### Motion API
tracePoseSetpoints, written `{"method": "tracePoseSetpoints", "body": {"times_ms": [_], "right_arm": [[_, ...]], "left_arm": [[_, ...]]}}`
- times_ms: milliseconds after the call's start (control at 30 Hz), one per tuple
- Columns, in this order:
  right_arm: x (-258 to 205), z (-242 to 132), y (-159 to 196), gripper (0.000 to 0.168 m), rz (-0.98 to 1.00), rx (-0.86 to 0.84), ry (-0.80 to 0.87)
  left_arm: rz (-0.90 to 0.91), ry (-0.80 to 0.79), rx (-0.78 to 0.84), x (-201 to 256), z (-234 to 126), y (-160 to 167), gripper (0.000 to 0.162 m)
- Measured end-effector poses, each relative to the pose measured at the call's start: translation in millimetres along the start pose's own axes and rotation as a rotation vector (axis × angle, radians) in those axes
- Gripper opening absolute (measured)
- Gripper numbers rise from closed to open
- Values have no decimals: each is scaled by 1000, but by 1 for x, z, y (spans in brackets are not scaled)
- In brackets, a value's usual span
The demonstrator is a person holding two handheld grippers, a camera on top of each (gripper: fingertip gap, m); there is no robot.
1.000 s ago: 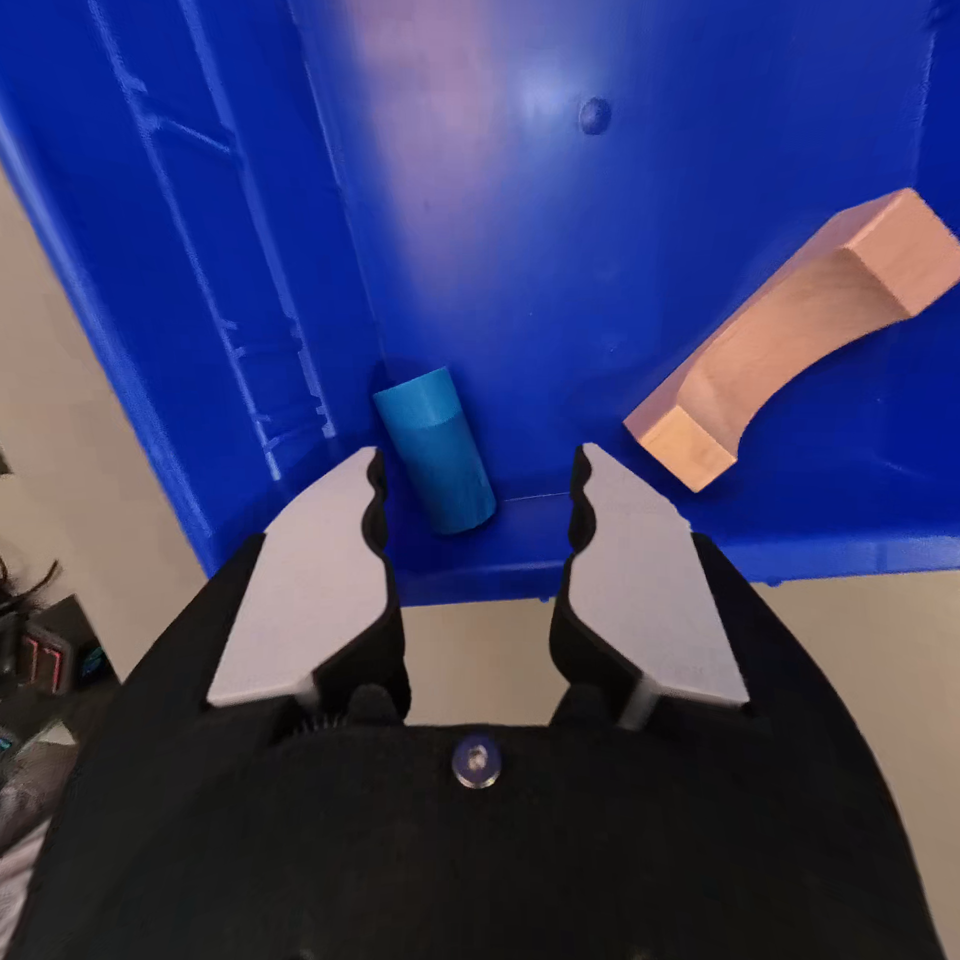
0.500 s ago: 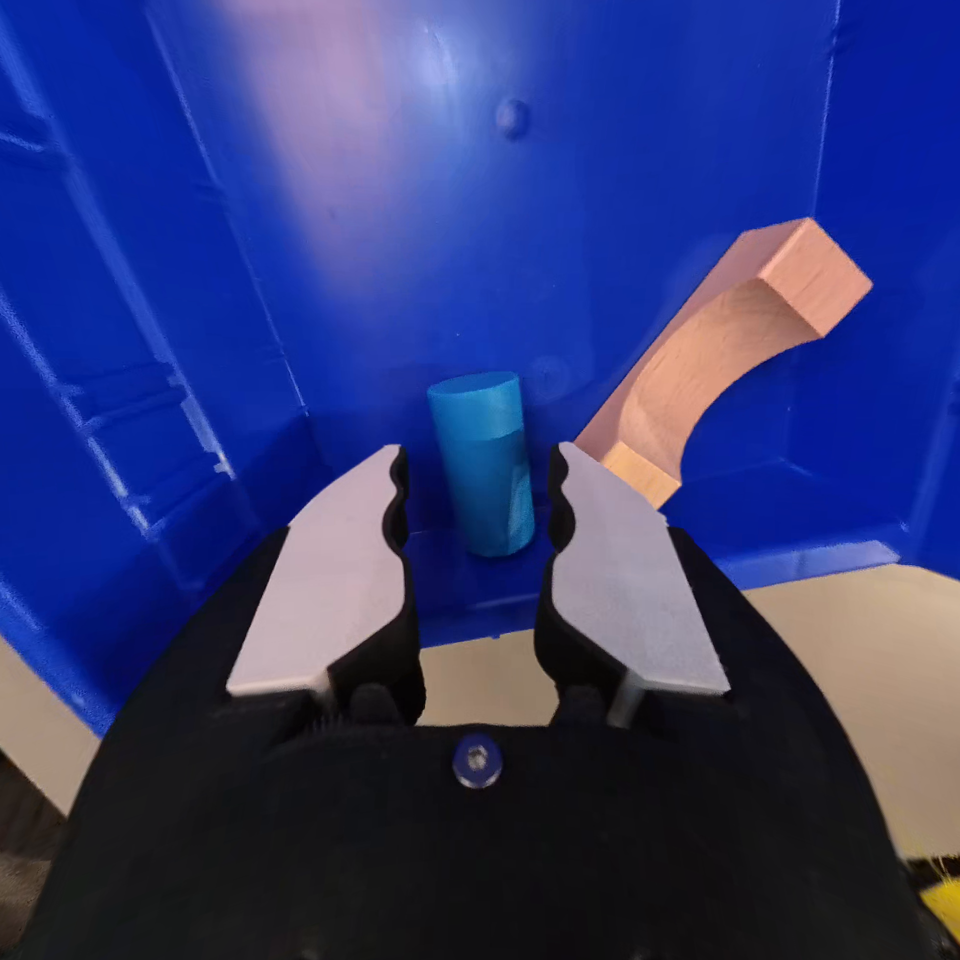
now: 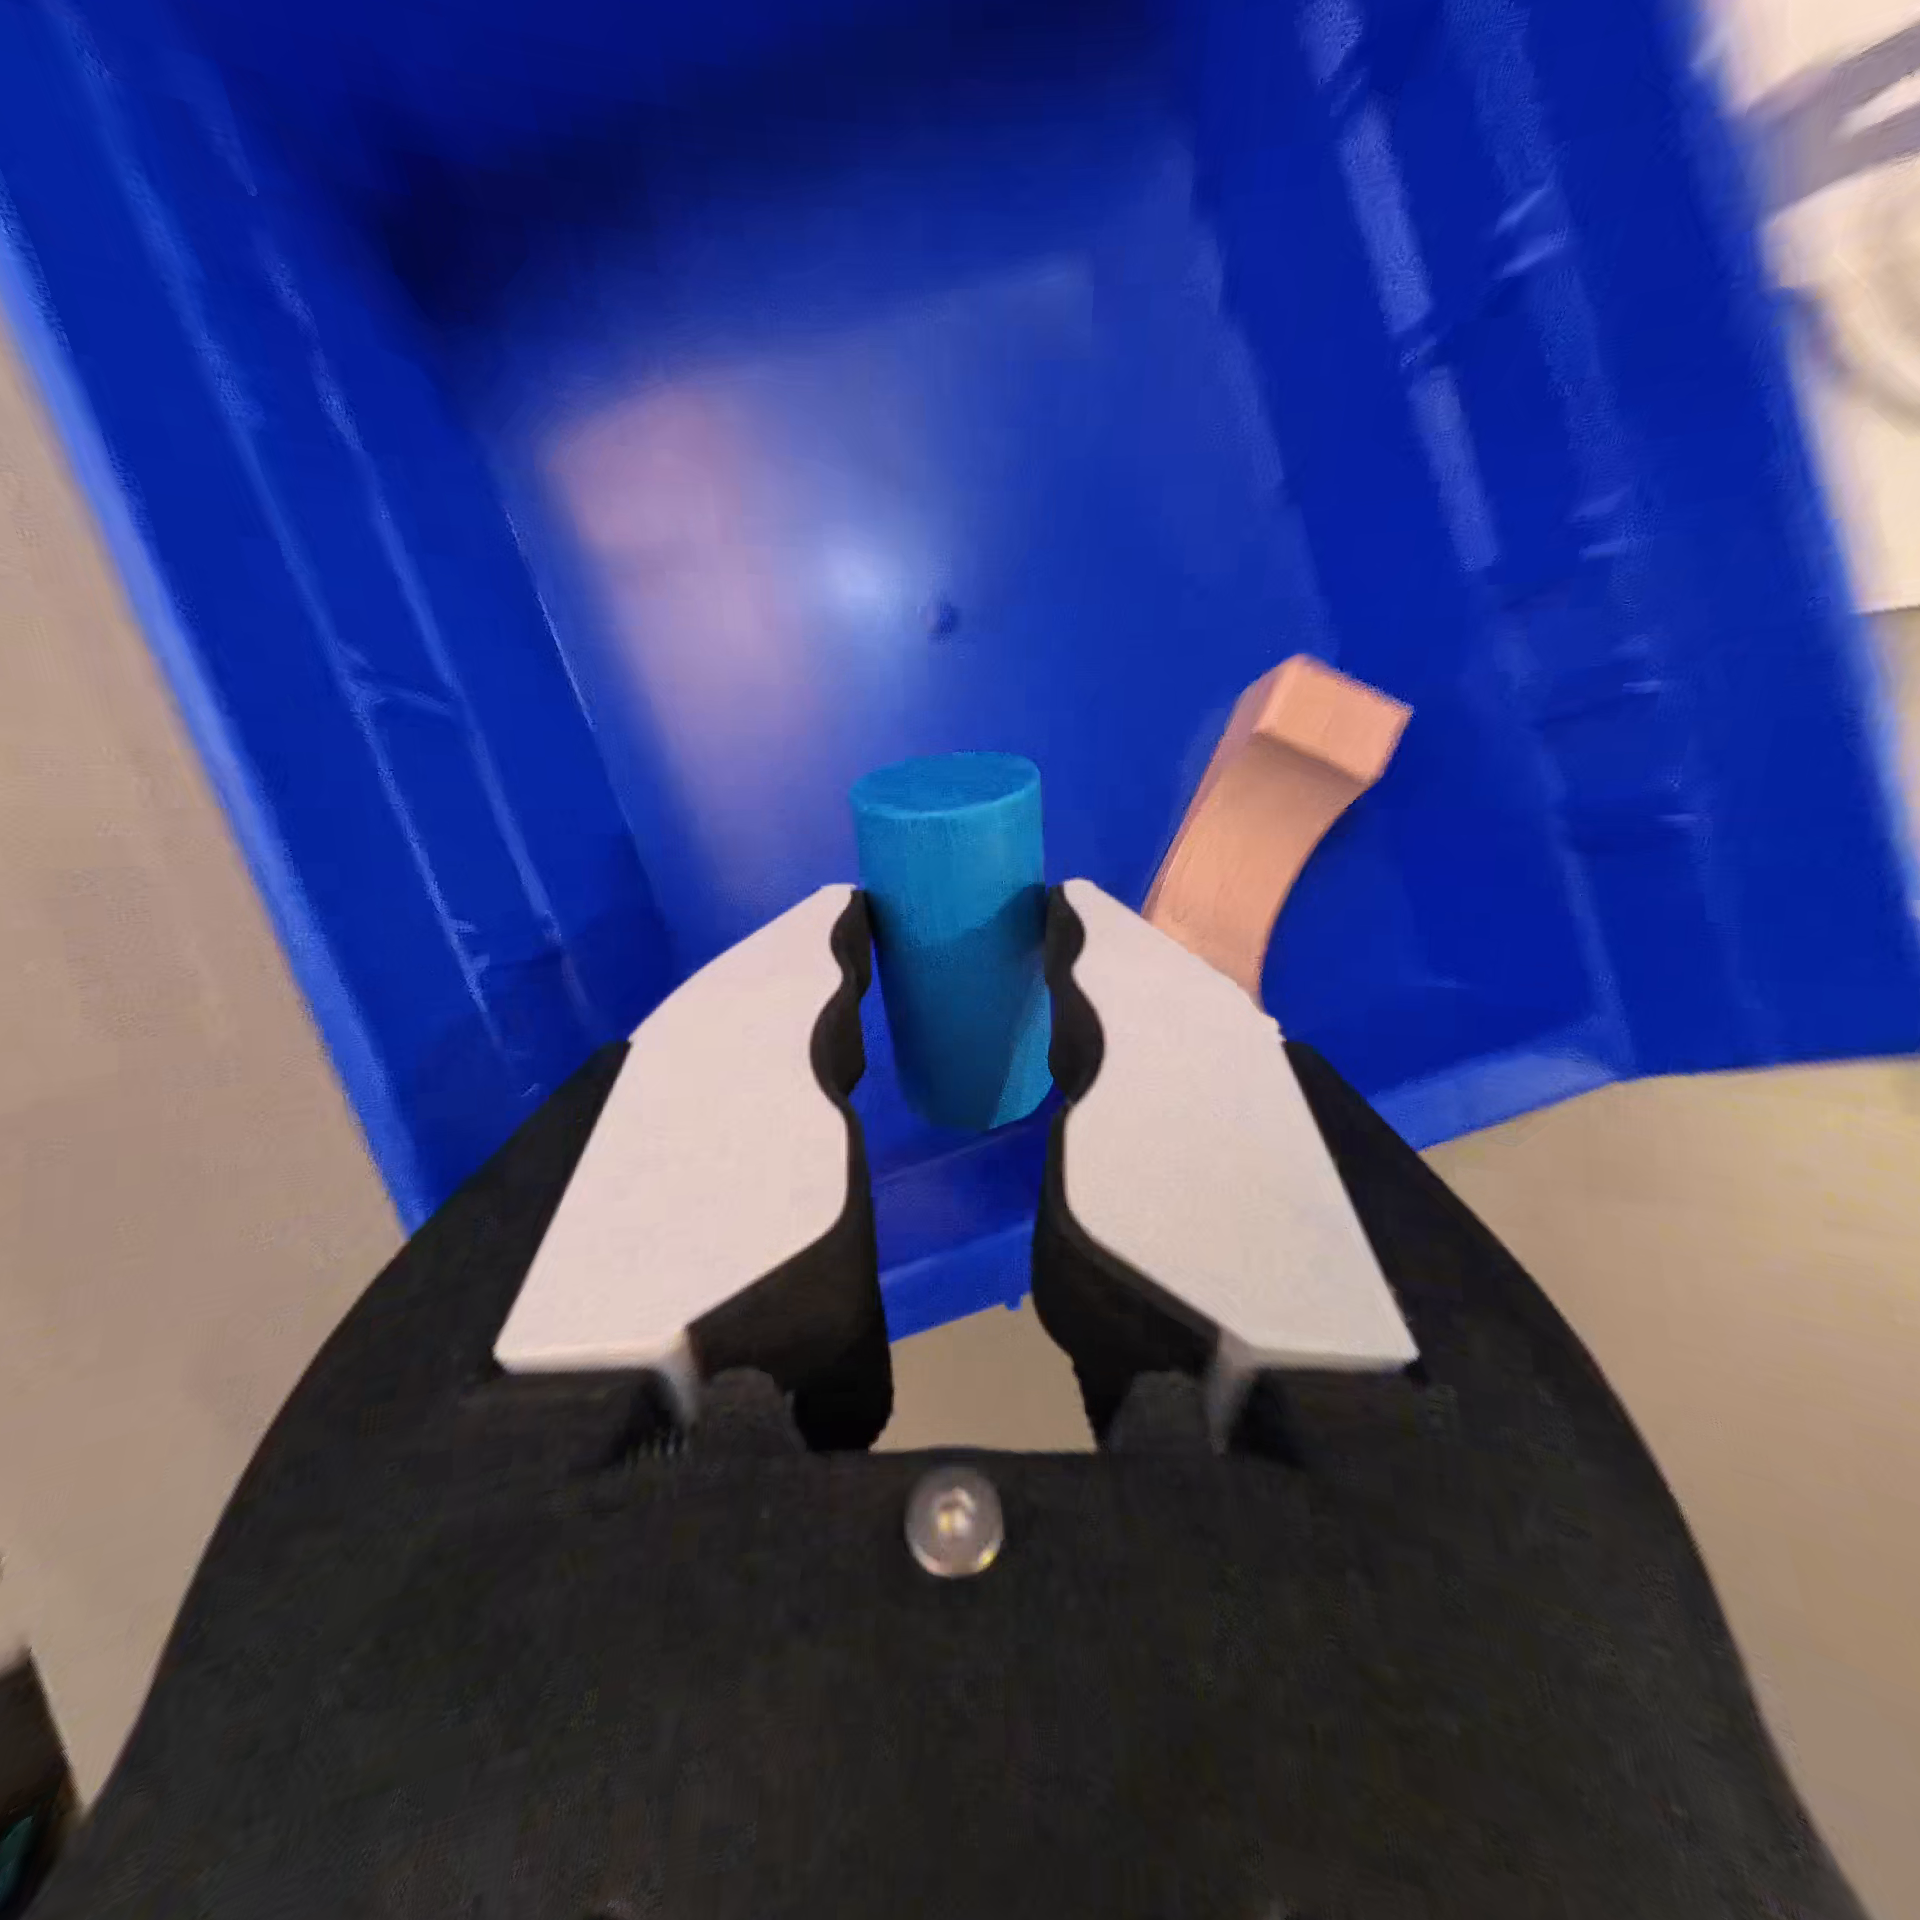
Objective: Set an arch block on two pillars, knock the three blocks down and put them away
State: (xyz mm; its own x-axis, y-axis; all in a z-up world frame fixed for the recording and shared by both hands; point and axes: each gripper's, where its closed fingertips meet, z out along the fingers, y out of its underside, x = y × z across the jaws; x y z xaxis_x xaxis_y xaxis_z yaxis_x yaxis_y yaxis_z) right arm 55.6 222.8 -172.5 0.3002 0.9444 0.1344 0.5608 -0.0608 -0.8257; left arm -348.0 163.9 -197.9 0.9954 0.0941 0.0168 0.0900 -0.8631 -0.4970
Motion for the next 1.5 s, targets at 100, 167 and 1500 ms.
{"method": "tracePoseSetpoints", "body": {"times_ms": [100, 167, 1500], "right_arm": [[-5, -24, -34, 46, -25, 145, 30], [-19, -36, -58, 47, -37, 235, 13], [18, -46, 65, 35, 89, -62, -123]], "left_arm": [[150, -10, 362, 42, -50, -26, 32], [294, -23, 574, 86, -82, -29, 32], [633, 308, 737, 333, -43, 47, 0]]}}
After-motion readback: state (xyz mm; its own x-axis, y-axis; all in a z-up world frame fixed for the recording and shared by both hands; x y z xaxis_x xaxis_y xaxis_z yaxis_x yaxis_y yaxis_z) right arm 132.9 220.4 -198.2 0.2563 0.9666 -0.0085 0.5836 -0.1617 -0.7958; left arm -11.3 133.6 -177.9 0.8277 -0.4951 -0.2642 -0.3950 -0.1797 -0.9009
